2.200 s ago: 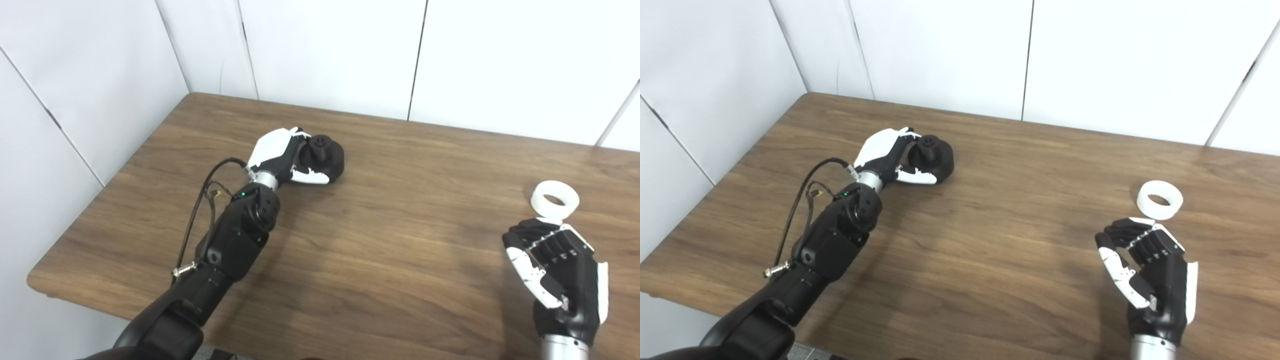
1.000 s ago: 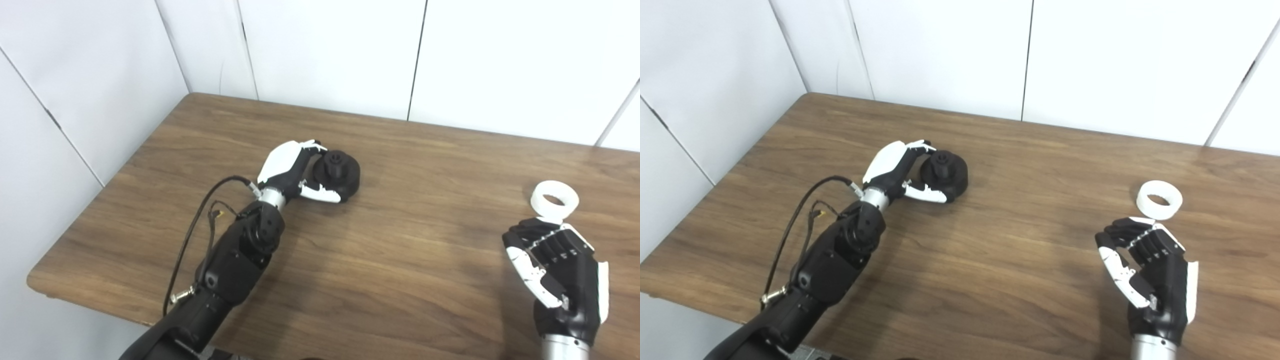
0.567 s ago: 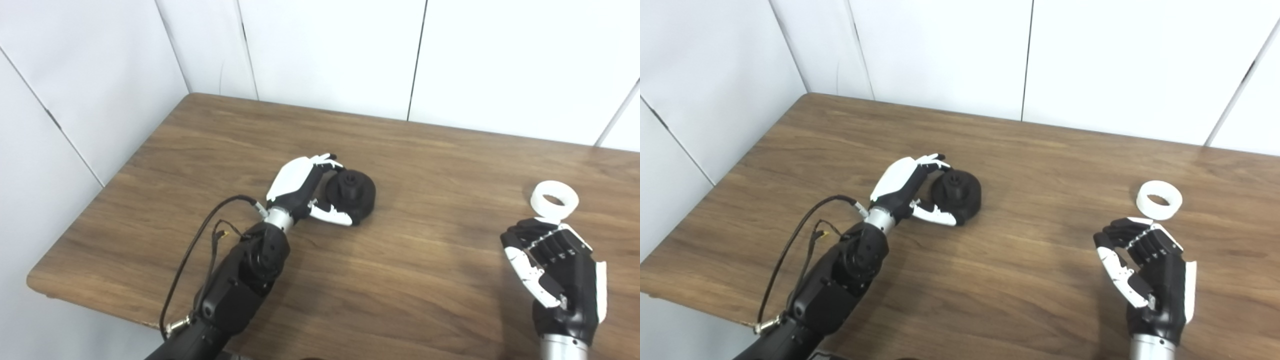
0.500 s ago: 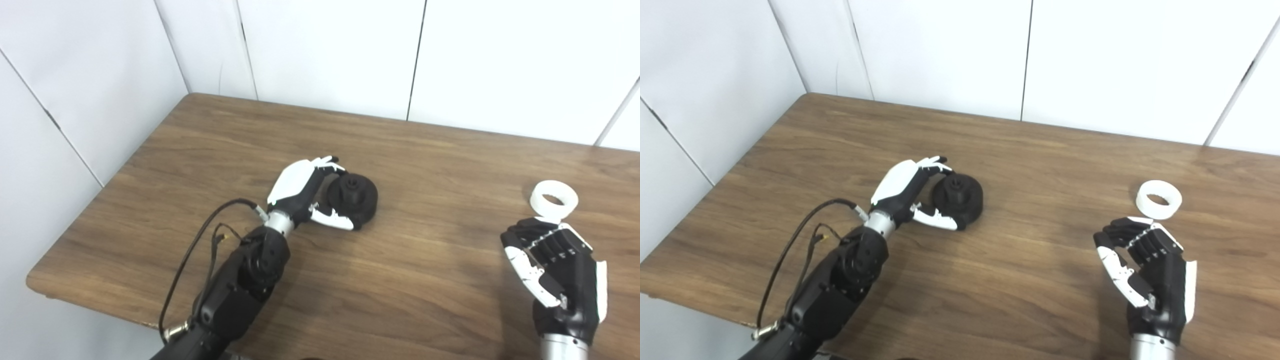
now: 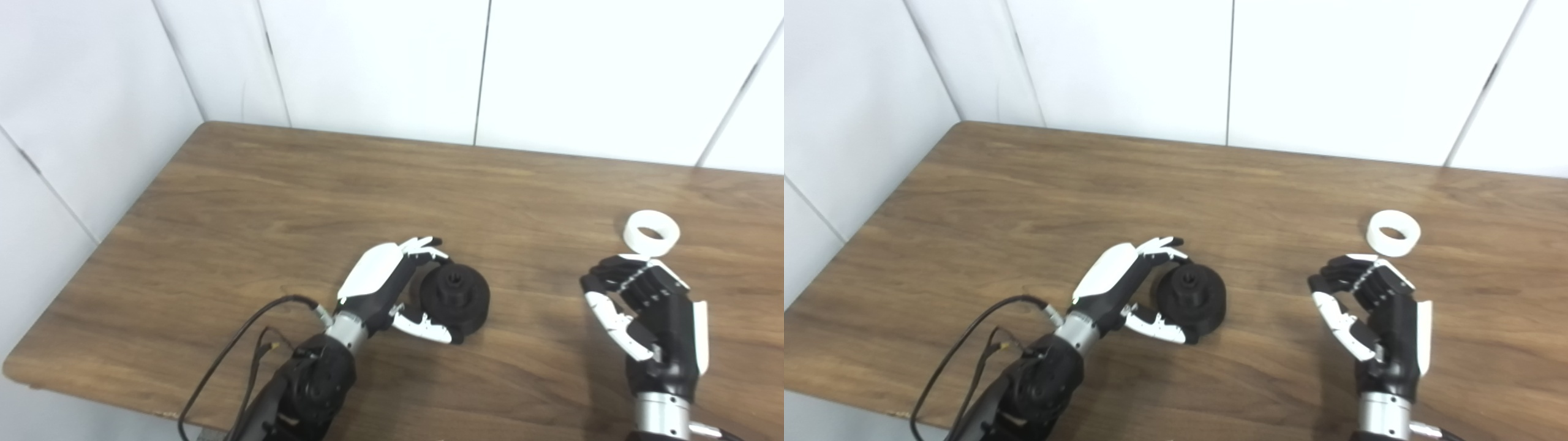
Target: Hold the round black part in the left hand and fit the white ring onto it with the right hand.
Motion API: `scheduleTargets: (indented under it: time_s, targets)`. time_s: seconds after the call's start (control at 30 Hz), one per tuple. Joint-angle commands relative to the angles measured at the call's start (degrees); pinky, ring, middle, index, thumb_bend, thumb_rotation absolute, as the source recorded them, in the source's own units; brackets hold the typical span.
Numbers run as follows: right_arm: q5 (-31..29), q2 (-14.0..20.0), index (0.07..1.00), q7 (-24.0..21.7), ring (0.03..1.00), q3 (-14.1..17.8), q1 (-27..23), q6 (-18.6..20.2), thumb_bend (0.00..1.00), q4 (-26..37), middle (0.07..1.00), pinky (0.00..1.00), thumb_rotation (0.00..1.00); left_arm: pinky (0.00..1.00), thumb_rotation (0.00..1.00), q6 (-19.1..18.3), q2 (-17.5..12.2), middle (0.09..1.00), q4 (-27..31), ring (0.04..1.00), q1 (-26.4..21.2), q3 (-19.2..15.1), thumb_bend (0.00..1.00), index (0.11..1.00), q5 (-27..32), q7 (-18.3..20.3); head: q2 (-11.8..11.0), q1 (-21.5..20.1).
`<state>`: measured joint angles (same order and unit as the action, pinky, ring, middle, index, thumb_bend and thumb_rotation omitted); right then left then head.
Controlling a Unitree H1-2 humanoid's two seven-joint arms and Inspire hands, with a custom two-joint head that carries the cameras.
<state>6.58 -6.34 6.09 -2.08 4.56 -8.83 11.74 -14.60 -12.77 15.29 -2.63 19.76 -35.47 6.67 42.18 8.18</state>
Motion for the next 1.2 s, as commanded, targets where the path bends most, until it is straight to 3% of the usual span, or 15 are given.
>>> scheduleTargets:
  time_s: [0.0, 0.27, 0.5, 0.73, 0.97, 1.17]
  targets:
    - [0.87, -1.59, 0.489, 0.64, 0.510, -0.70, 1.68, -0.41, 0.52, 2.61, 0.496, 0.43, 0.01, 0.84, 0.32, 0.81, -0.08, 0.926, 2.36, 0.948, 0.74, 0.87, 0.86, 0.644, 0.60, 1.98, 0.20, -0.48]
    - [3.86, -2.68, 0.492, 2.23, 0.500, -2.93, 1.47, 1.20, 0.52, 4.02, 0.491, 0.41, 0.01, 0.85, 0.31, 1.07, -0.31, 0.909, 5.68, 0.935, 2.61, 2.24, 0.88, 0.625, -0.43, 5.08, 1.95, -6.43]
    - [3.91, -3.09, 0.490, 3.31, 0.494, -4.18, 1.26, 0.74, 0.52, 3.98, 0.493, 0.41, 0.00, 0.85, 0.29, 1.16, -0.15, 0.905, 7.57, 0.933, 4.12, 3.84, 0.88, 0.625, -2.19, 6.80, 2.29, -7.92]
    - [4.39, -3.10, 0.488, 4.41, 0.498, -4.78, 1.30, 0.80, 0.52, 3.73, 0.495, 0.41, 0.00, 0.85, 0.27, 1.65, -0.53, 0.909, 7.23, 0.933, 4.31, 3.09, 0.88, 0.627, -1.72, 7.15, 1.85, -9.77]
    - [6.95, -3.79, 0.488, 7.06, 0.525, -5.24, 0.42, -0.16, 0.52, 2.12, 0.496, 0.43, 0.01, 0.87, 0.26, 2.58, -1.76, 0.919, 7.77, 0.952, 5.01, 0.64, 0.86, 0.631, 0.30, 8.65, -0.86, -24.94]
    - [5.15, -3.40, 0.487, 7.92, 0.502, -3.59, -1.75, 1.18, 0.52, 2.76, 0.495, 0.41, 0.00, 0.79, 0.22, 5.54, -2.98, 0.910, 6.86, 0.938, 5.51, -1.41, 0.86, 0.622, 2.29, 8.60, -3.65, -30.78]
